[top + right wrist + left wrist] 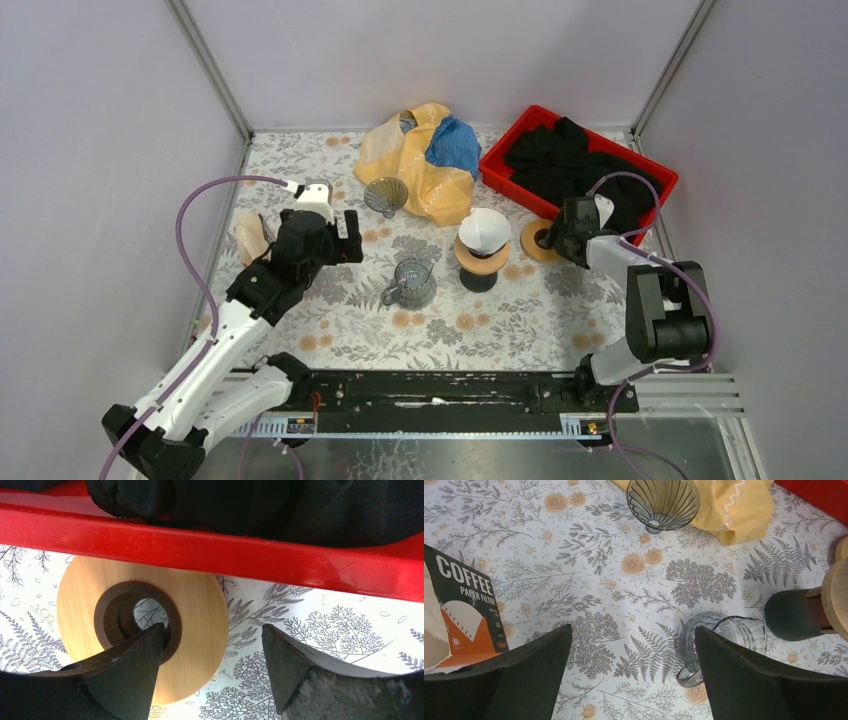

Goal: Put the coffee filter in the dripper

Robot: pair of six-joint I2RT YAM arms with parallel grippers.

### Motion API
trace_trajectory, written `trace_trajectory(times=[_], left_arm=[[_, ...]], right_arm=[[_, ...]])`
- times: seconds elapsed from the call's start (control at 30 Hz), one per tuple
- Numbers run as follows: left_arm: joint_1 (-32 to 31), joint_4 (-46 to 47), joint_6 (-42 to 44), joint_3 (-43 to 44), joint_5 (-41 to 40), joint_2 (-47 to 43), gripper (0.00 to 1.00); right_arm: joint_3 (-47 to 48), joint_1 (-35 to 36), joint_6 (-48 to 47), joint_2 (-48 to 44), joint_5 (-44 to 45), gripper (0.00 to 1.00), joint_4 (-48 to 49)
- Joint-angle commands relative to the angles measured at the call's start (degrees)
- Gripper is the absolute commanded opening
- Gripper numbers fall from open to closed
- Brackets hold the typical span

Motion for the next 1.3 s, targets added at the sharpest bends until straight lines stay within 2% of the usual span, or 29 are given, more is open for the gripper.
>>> trace_trajectory(times=[0.0, 0.13, 0.3, 0.53, 0.7, 0.9, 1.27], left_arm=[[1.0, 2.1, 0.9, -0.7, 0.7, -0.3, 1.0], [1.4, 2.1, 0.7, -0.6, 1.5, -0.1, 1.0], [1.7, 2.2, 0.6, -0.6, 2.2, 0.2, 1.0], [2.3, 2.4, -0.2, -0.4, 4.6, 1.0, 1.0], [3.0, 3.5, -1.6, -1.3, 8.2, 1.2, 1.0], [3.2, 3.4, -2.0, -1.4, 9.9, 2.1, 1.0], [3.7, 3.7, -2.7, -1.2, 12.2, 3.1, 1.0]], right_arm=[[2.4, -0.4, 0.9, 0.9, -1.0, 0.77, 1.6], [2.8, -0.5, 1.0, 2.1, -2.0, 0.73, 1.8], [2.9, -0.5, 1.2, 2.3, -2.5, 0.62, 1.5], [1.9, -0.5, 1.8, -1.6, -3.2, 0.47, -0.9], [1.2, -0.5, 2.0, -5.1, -4.1, 0.39, -3.3], [0.8, -0.5, 2.0, -10.6, -4.7, 0.38, -7.2], [5.4, -0.4, -0.4, -22.6, -5.3, 0.38, -17.3]])
